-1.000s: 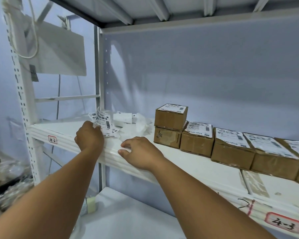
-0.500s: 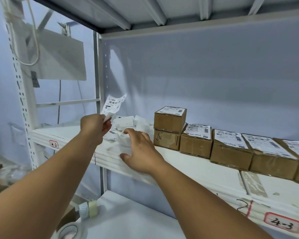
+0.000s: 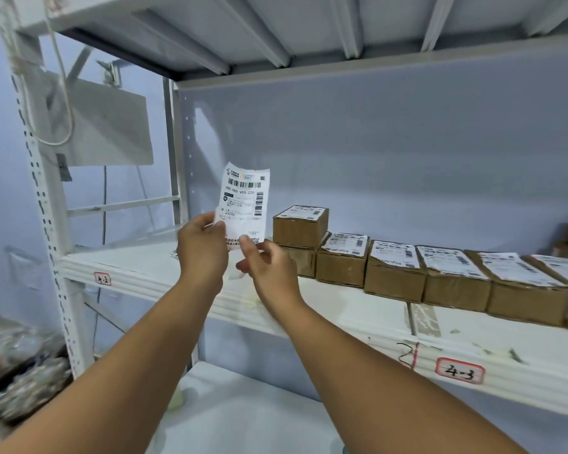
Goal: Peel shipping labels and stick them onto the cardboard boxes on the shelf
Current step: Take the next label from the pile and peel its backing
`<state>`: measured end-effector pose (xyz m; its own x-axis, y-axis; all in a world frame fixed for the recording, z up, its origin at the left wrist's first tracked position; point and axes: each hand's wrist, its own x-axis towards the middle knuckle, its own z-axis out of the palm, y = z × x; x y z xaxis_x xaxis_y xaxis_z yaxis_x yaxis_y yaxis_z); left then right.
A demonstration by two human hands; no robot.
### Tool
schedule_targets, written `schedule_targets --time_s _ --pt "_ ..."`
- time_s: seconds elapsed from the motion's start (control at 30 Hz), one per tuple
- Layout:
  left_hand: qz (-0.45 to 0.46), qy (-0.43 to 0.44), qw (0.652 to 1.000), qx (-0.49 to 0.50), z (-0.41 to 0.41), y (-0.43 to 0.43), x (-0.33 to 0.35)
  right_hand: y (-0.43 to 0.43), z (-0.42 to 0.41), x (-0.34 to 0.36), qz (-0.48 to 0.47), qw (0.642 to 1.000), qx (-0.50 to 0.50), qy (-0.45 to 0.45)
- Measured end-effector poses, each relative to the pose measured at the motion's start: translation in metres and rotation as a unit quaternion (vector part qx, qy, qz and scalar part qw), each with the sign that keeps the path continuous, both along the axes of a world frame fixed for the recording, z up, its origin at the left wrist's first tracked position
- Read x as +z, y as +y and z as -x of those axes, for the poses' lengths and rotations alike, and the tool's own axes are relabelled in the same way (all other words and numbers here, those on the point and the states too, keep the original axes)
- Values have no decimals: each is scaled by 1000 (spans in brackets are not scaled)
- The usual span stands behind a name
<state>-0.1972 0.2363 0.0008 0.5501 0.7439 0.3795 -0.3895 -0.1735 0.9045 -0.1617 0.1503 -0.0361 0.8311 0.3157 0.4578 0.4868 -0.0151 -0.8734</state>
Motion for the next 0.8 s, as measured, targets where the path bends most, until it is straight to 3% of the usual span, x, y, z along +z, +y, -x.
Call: schedule_targets --time_s 0.17,0.47,0.73,0.8 --pt "0 -4 998 -60 12 -41 3 -33 15 22 -82 994 -47 49" --pt "46 -23 968 -247 -6 -162 0 -156 13 34 -80 979 -167 88" --pt "19 1 956 -294 -41 -260 -7 -281 -3 33 55 948 -309 -52" --pt "-69 13 968 -243 -50 -283 -6 -312 -11 34 107 926 -352 -82"
